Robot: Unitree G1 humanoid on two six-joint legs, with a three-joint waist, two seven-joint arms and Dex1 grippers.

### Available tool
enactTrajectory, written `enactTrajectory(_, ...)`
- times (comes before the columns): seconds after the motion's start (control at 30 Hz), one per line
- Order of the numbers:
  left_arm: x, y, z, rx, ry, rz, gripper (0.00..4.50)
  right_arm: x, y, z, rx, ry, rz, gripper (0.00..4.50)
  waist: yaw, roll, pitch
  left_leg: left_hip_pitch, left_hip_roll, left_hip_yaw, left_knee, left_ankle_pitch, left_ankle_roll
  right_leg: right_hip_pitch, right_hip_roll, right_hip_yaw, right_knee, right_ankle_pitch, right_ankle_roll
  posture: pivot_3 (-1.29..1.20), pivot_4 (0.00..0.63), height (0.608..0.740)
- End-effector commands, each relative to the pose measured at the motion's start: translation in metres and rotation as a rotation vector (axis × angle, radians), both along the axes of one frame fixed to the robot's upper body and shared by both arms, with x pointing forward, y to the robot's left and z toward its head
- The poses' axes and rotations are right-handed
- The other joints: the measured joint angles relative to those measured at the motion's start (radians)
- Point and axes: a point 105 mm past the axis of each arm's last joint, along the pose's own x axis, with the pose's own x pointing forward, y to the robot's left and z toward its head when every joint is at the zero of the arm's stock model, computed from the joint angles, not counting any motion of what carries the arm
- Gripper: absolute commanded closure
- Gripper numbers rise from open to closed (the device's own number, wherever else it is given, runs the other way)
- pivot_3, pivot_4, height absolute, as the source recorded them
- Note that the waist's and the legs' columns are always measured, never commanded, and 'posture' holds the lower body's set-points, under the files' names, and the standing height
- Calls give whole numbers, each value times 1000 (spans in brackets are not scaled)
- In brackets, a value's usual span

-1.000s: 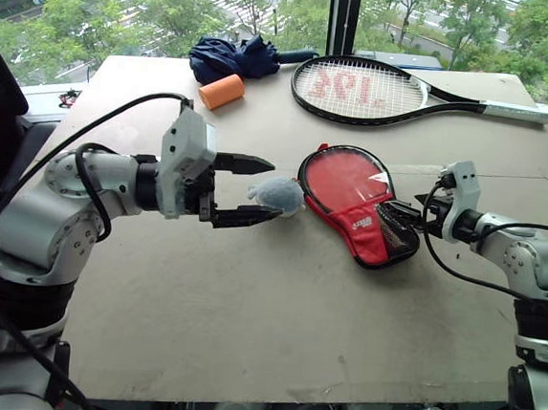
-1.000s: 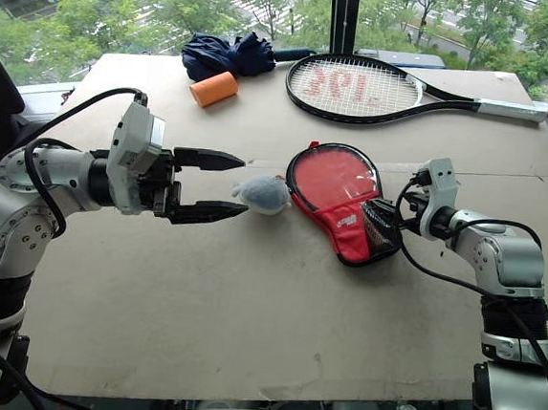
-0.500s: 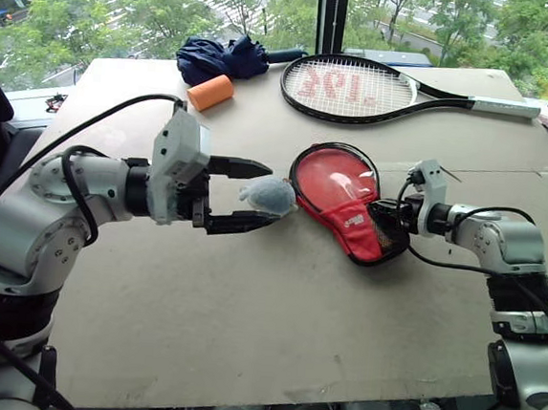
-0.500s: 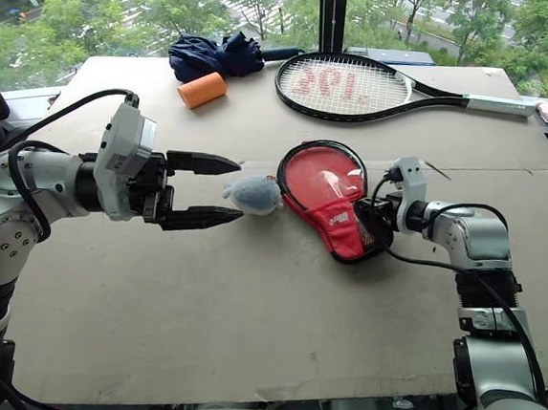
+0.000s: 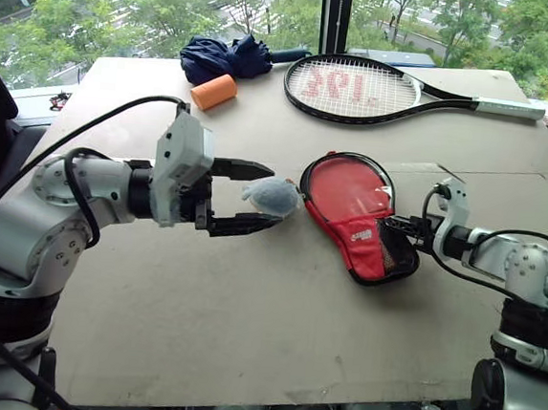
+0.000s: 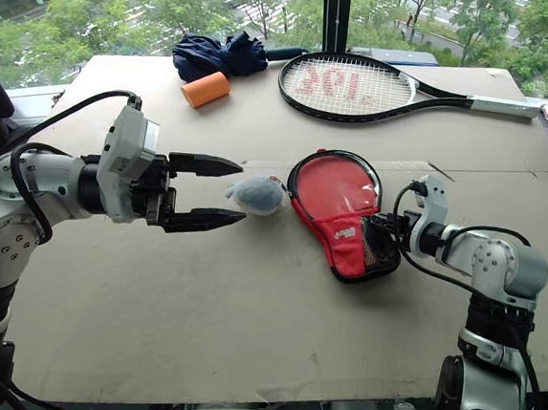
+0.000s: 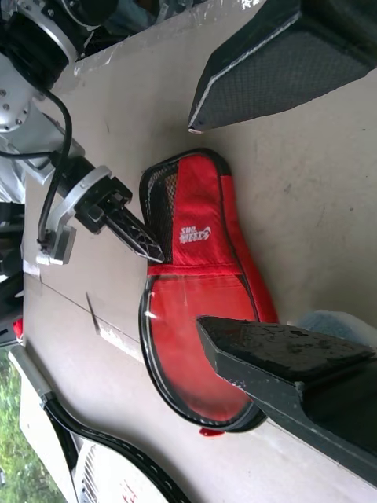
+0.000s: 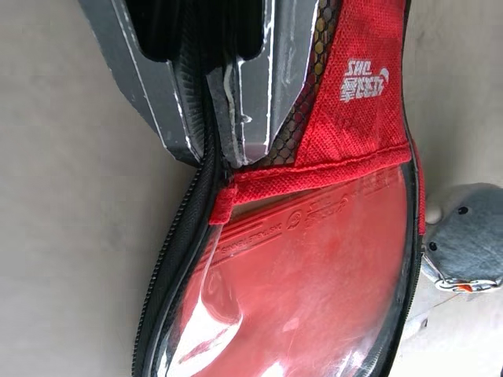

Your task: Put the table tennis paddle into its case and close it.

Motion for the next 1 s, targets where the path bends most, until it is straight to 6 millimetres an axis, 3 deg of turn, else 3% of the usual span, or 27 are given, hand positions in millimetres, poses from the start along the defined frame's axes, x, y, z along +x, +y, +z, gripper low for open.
enactTrajectory(0.03,1,-2,5,2,-29,-22,686,-22,2,6,26,-38,-24,4433,-2,0,0,0,0,0,0,0,0,0,0,0,0,0,0,0,150,740)
enactTrajectory(0.2,3,-5,3,2,-23,-49,686,-55,16,-14,108,-3,-71,4433,-4,0,0,1,0,0,-2,0,0,0,0,0,0,0,0,0,150,740)
enactTrajectory(0.5,3,-4,0,9,-17,-58,686,-79,48,-23,269,74,-177,4433,-6,1,0,3,0,0,-3,1,-2,0,0,1,0,0,0,0,150,740)
enactTrajectory(0.73,2,-1,-3,11,-10,-51,686,-89,42,-11,259,56,-71,4433,-9,1,0,3,0,1,-4,1,-2,0,0,1,0,0,0,0,150,740)
enactTrajectory(0.83,2,0,-5,13,-6,-43,686,-83,24,-2,64,-11,12,3440,-8,2,0,3,0,2,-3,1,-1,0,0,1,0,0,0,0,150,740)
enactTrajectory(0.9,3,3,-6,13,-2,-28,686,-77,14,19,-64,-128,99,2758,-8,2,0,3,0,2,-3,1,-1,0,1,0,0,0,0,0,150,740)
enactTrajectory(1.0,6,9,-9,15,0,0,686,-79,14,31,-78,-174,209,2758,-7,2,0,3,1,3,-2,1,-1,1,2,-1,0,0,0,0,150,740)
